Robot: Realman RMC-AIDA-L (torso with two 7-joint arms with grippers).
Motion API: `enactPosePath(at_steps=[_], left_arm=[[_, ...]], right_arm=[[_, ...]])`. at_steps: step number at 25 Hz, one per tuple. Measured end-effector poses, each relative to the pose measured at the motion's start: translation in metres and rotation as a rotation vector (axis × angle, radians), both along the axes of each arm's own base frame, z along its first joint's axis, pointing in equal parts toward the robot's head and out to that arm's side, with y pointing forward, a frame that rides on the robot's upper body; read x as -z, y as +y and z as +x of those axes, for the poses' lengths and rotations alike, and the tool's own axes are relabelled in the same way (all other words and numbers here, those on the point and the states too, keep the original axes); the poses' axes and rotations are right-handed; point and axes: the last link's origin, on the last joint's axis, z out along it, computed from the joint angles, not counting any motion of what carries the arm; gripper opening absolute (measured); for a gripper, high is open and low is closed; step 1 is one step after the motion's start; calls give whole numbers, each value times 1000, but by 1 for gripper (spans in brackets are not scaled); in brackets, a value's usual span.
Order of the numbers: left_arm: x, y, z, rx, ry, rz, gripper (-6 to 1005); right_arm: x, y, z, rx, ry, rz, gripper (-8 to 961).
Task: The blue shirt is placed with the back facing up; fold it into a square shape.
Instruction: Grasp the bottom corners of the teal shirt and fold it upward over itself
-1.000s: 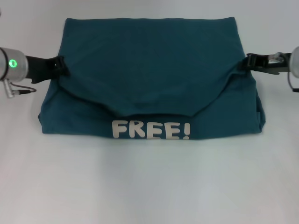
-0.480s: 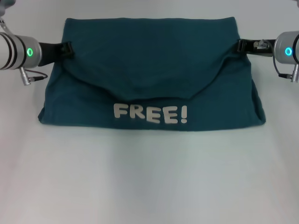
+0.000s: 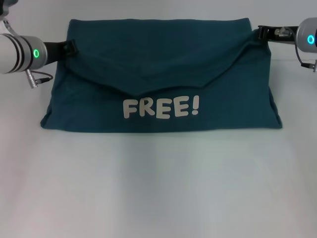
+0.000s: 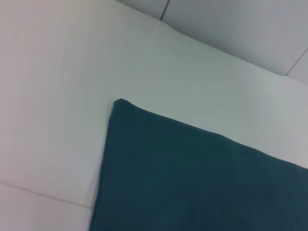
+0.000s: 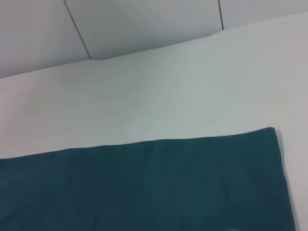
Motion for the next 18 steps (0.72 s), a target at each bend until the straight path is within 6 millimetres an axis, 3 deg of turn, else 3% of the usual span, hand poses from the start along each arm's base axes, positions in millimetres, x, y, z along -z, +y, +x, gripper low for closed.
enactPosePath(at_steps=[13,18], left_arm=[[15,0,6,60,106,-24,175],[15,-2,0,30,72,-17,179]], right_arm=[[12,-1,4,4,-53,-17,88],[11,-1,5,-2,-81,-26,91]])
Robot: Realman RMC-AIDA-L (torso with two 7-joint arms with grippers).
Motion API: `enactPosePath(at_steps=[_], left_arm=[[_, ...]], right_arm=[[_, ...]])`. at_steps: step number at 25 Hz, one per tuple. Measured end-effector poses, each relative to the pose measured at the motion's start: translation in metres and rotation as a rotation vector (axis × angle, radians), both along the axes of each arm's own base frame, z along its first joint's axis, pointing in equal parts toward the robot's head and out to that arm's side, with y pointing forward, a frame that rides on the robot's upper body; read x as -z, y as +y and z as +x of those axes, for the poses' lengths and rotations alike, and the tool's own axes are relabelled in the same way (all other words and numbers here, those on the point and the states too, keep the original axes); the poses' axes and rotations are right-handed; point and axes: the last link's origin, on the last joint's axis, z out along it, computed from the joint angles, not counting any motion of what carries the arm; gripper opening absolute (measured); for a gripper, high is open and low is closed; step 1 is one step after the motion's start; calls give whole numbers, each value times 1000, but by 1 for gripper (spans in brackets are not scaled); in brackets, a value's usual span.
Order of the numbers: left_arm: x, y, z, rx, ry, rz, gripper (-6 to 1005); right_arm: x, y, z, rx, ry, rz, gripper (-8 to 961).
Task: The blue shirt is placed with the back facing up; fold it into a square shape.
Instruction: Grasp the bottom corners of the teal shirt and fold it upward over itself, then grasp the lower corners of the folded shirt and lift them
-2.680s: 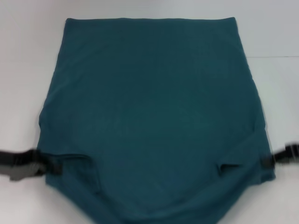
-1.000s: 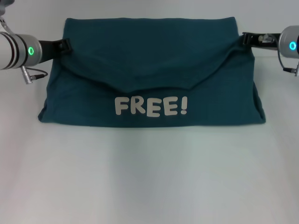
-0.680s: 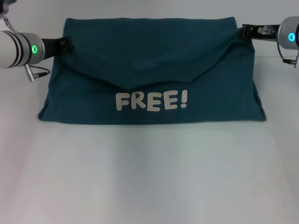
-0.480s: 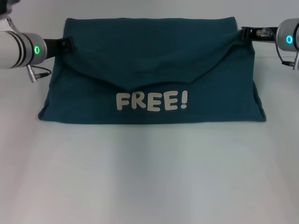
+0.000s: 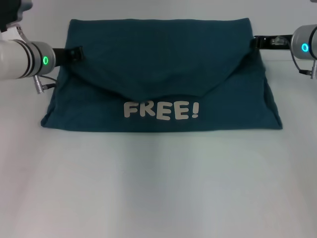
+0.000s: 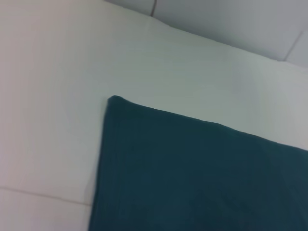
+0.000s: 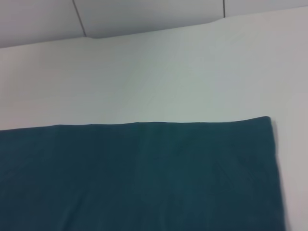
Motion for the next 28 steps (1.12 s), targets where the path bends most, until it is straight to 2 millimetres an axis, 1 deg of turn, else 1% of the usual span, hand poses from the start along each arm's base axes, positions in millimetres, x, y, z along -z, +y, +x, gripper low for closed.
enactPosePath(at_steps=[4,5,6,7,10,12,15,17,19,21,22,23,24,26,28], left_arm=[[-6,-3,-6,-34,-52,4,183],[-9,-5,-8,-43,-68,1,214],[-16,-9,-11,-51,-99,2,245],[-16,-9,-11,-51,-99,2,277],[-26,-21,-17,-59,-156,6,370],[-40,-33,-25,-66,-226,27,469],[-52,-53,-39,-71,-336,11,618],[-58,-67,-50,-70,-396,-27,668],[-59,-80,-57,-58,-441,-83,717],[-61,-91,-62,-26,-450,-129,767],[-62,-95,-63,-2,-445,-144,767],[-62,-102,-66,73,-397,-174,767],[-62,-102,-66,73,-397,-174,767],[-60,-105,-74,151,-288,-168,768],[-54,-107,-81,171,-213,-144,768]], right_arm=[[-9,0,7,14,-1,11,94],[-11,-1,9,20,8,4,172],[-14,-2,12,27,18,-4,250],[-16,-5,14,35,38,-18,328],[-25,-18,22,56,143,-63,479],[-30,-34,30,62,243,-104,579],[-37,-65,47,51,397,-149,625],[-40,-91,61,41,501,-180,656],[-42,-115,75,29,578,-206,687],[-42,-137,86,15,631,-236,717],[-41,-148,90,8,655,-249,733],[-40,-158,93,-7,675,-265,748],[-39,-167,96,-22,692,-276,748],[-36,-180,100,-48,715,-285,748],[-33,-187,104,-63,730,-285,748]])
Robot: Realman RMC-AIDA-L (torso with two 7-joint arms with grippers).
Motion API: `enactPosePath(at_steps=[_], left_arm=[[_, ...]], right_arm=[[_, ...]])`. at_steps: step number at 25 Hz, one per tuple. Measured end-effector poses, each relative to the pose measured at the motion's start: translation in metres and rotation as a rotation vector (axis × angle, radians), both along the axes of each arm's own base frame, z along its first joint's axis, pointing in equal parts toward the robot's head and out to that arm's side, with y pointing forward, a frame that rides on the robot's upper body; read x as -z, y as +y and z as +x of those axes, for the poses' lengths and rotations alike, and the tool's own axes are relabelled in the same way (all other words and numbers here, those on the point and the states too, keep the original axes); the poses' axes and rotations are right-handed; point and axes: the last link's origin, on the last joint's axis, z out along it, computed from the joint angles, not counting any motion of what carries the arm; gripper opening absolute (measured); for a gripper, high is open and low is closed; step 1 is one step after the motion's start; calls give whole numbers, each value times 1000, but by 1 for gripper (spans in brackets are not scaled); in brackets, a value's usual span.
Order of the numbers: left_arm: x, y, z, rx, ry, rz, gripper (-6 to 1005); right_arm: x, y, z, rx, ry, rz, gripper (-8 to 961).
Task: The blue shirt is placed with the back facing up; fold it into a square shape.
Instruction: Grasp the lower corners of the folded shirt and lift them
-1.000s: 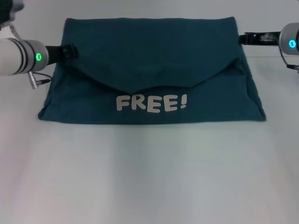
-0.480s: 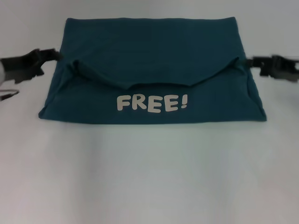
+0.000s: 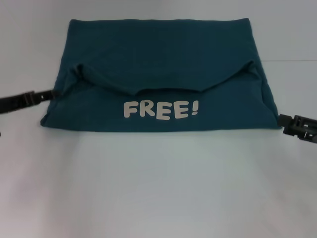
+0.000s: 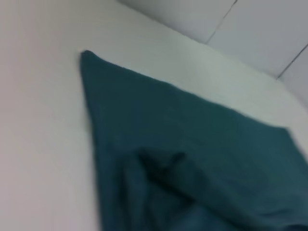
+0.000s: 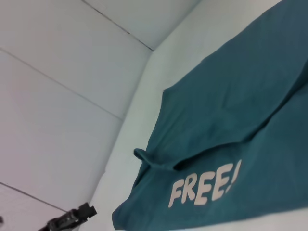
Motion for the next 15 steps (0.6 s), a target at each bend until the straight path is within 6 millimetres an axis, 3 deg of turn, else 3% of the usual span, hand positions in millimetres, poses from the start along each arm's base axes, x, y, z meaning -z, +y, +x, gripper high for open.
enactPosePath(at_steps=[6,15], left_arm=[[27,0,-12,-22,97,22,769],[42,8,-16,-60,131,27,767]], right_arm=[[5,-4,3,5,15,-3,748],[5,1,-1,-6,11,1,747]])
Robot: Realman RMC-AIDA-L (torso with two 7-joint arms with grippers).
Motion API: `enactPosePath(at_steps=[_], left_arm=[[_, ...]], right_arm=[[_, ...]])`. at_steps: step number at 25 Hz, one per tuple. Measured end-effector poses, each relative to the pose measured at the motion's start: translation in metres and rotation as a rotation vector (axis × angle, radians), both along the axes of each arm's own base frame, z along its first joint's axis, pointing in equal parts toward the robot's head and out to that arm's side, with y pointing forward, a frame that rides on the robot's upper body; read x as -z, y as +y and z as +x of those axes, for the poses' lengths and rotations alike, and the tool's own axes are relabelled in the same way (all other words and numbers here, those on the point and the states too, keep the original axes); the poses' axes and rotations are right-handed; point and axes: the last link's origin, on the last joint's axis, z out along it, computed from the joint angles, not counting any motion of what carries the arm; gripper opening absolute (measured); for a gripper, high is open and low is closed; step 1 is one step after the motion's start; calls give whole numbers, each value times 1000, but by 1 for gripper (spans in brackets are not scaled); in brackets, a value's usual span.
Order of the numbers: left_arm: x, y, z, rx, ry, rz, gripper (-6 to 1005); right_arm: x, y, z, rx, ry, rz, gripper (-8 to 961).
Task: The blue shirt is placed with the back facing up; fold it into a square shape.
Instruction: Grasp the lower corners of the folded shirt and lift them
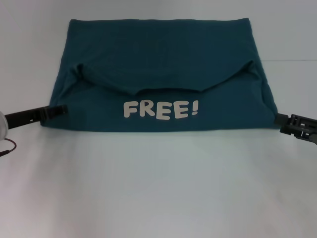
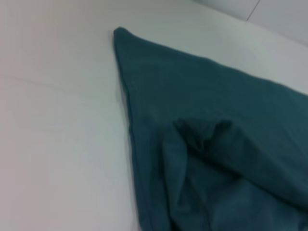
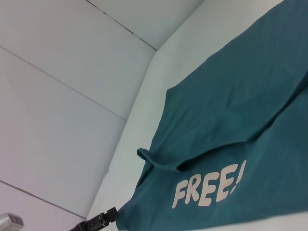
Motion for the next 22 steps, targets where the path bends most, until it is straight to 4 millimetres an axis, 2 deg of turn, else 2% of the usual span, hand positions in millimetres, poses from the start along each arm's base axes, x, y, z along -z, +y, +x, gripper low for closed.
enactPosePath(at_steps=[7,13,19,21,22], left_arm=[[8,0,1,6,44,-46,768],[5,-1,0,-4,30,-42,769],[5,-1,2,0,25,-49,682],[5,-1,2,2,26,-49,458],[5,-1,3,2,26,-49,412]], right_arm=[[-1,1,0,4,1,7,747],[-2,2,3,22,-6,16,747],[-2,3,4,27,-9,18,746],[-2,3,4,26,-9,18,746],[-3,3,3,26,-9,18,746]])
